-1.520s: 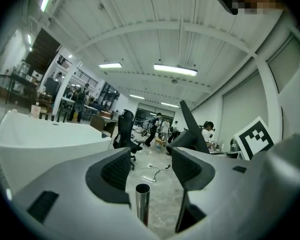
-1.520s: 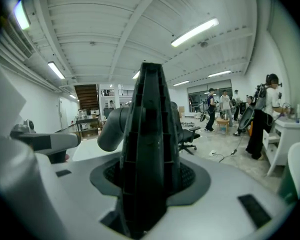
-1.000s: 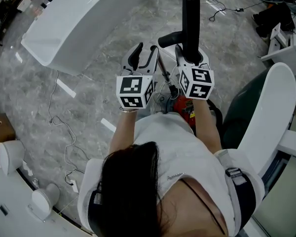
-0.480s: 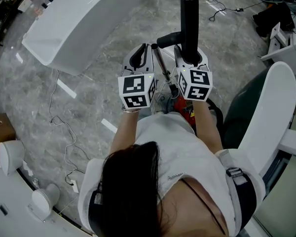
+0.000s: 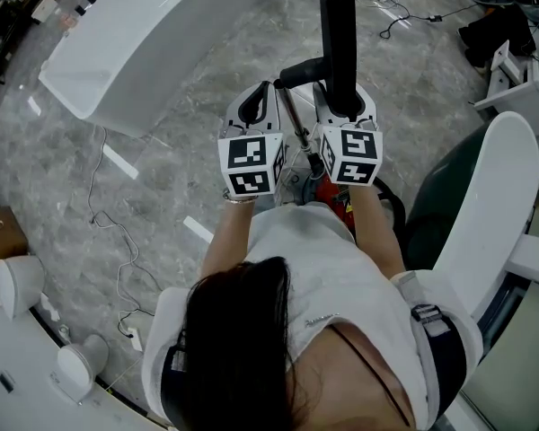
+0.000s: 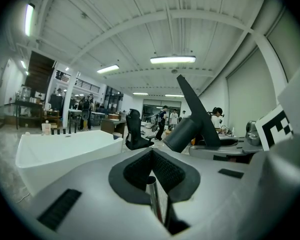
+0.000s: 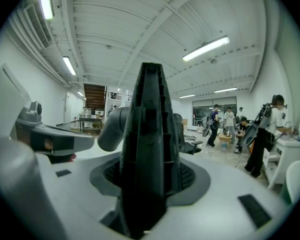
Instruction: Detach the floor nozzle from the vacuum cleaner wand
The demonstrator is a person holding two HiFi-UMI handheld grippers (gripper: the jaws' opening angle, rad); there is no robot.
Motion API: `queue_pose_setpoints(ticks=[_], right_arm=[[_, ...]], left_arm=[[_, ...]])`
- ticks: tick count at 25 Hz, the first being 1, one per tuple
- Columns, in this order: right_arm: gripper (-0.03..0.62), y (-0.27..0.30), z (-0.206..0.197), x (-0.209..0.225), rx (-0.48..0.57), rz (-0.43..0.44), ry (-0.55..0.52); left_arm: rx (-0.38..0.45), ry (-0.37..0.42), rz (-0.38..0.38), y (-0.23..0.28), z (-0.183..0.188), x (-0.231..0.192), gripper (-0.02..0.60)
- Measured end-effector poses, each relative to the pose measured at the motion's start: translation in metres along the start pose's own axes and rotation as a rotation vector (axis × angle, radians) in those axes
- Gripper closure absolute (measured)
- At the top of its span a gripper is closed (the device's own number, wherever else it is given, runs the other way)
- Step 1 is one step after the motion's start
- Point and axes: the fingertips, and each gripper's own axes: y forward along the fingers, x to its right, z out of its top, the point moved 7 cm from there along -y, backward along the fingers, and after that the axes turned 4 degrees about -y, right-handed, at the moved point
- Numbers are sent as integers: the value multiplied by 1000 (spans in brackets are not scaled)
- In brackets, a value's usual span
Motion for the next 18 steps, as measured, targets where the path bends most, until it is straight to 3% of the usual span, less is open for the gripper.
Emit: queue_pose_setpoints(ticks=[8,14,18], right_arm=[[382,-5,-2,1,9,-6,-15],[382,-4,-2,2,4,-4,-19],[382,-4,-1,-1,40,18,-23]], left_arm=[[-8,-12,35,-5,-6,2,577],[12,-21,-19,-3,-8,8,577],[-13,-48,6,-3,-14,3,577]])
